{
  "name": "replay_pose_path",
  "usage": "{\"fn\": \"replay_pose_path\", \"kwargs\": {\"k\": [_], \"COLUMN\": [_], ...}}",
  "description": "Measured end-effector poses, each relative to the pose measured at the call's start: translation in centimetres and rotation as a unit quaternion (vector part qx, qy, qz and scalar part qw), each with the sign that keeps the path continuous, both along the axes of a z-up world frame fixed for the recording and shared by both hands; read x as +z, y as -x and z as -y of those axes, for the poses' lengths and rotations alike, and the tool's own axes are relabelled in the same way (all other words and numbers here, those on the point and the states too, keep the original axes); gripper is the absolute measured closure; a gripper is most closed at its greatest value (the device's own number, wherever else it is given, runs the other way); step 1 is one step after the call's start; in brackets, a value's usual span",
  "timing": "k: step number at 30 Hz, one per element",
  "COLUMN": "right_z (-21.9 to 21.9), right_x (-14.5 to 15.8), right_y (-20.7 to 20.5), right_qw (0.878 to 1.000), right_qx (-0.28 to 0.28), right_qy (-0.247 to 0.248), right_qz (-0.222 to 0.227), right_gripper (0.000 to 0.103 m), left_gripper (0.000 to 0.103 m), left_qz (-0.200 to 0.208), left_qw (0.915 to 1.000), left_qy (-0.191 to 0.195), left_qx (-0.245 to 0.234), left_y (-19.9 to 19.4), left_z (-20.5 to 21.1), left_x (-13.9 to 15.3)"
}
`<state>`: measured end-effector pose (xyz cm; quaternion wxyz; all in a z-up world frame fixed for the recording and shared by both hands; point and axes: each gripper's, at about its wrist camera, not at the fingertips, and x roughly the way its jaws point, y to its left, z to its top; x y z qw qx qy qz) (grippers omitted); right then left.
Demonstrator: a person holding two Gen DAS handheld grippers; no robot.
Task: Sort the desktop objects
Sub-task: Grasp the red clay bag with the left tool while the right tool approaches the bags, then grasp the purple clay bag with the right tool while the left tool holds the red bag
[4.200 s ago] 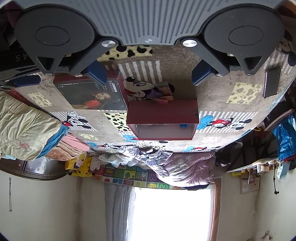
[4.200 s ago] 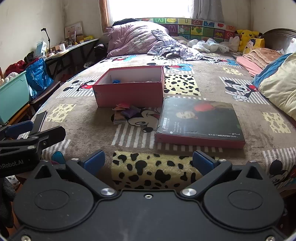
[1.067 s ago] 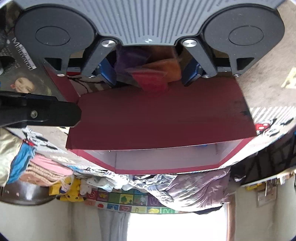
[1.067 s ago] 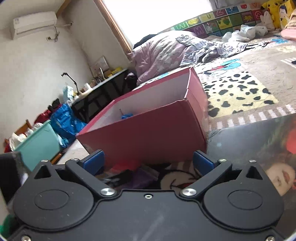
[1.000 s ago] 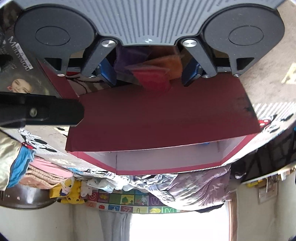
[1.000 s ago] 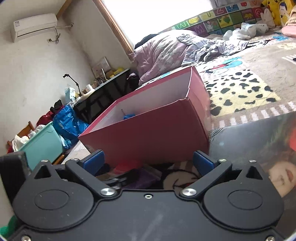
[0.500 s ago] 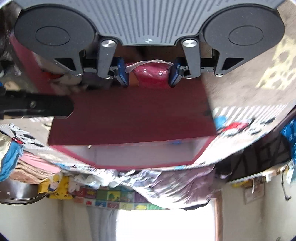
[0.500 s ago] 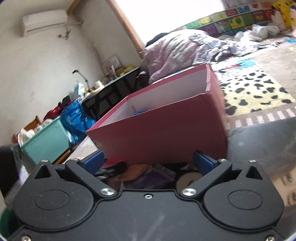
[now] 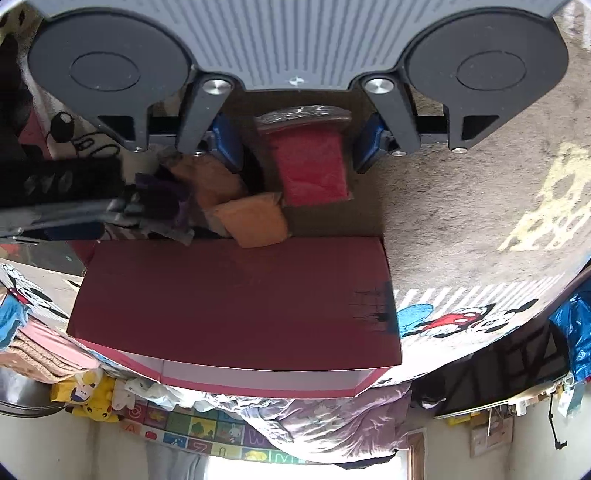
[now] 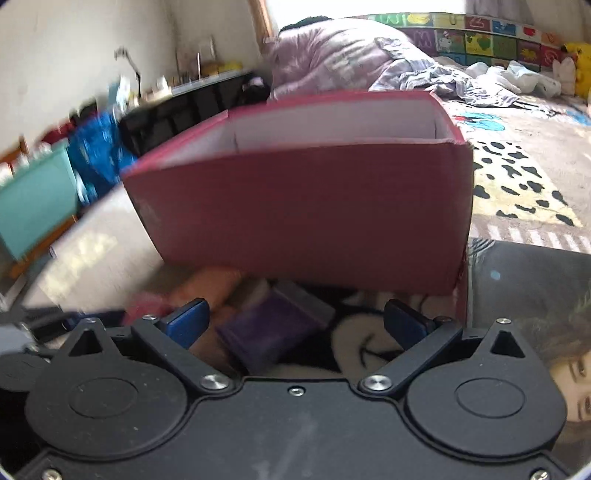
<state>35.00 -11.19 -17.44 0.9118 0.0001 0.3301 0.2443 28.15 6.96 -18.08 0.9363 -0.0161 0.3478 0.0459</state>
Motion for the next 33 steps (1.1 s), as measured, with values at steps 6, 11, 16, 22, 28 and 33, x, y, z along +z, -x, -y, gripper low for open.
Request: {"fn": "replay_pose_path", "kwargs": {"k": [6, 11, 16, 22, 28, 33], "right_z": [2.1, 0.9, -1.5, 0.1, 1.4, 0.4], "right_x": [1.2, 1.2, -0.9, 0.5, 1.1, 1.2], "right_y": [0.7, -0.1, -1.6, 0.4, 1.7, 1.0], "right_qw": [0.998, 0.998, 0.997, 0.993, 0.995, 0.992], "right_qx": [-0.046, -0.047, -0.053, -0.042, -0.021, 0.039], "right_qy": [0.043, 0.011, 0.014, 0.103, 0.089, 0.118], "right_qz": [-0.001, -0.027, -0.056, -0.031, -0.025, 0.017], "right_gripper": [0.003, 0.003, 0.003, 0.026, 0.032, 0.032], "left_gripper": [0.038, 0.038, 0.038, 0.032, 0.032, 0.032], "left_qz": [0.026, 0.028, 0.025, 0.031, 0.04, 0.043], "left_qw": [0.9991, 0.999, 0.9992, 0.999, 0.9982, 0.9983], "left_qy": [0.033, 0.033, 0.03, 0.03, 0.043, 0.04], "left_qx": [0.003, 0.006, 0.006, -0.014, -0.007, 0.0], "left_y": [0.8, 0.7, 0.7, 1.0, 1.2, 1.1], "left_z": [-0.9, -1.3, -1.3, -1.0, -1.9, -2.3], "left_x": [0.4, 0.4, 0.2, 0.3, 0.6, 0.5]}}
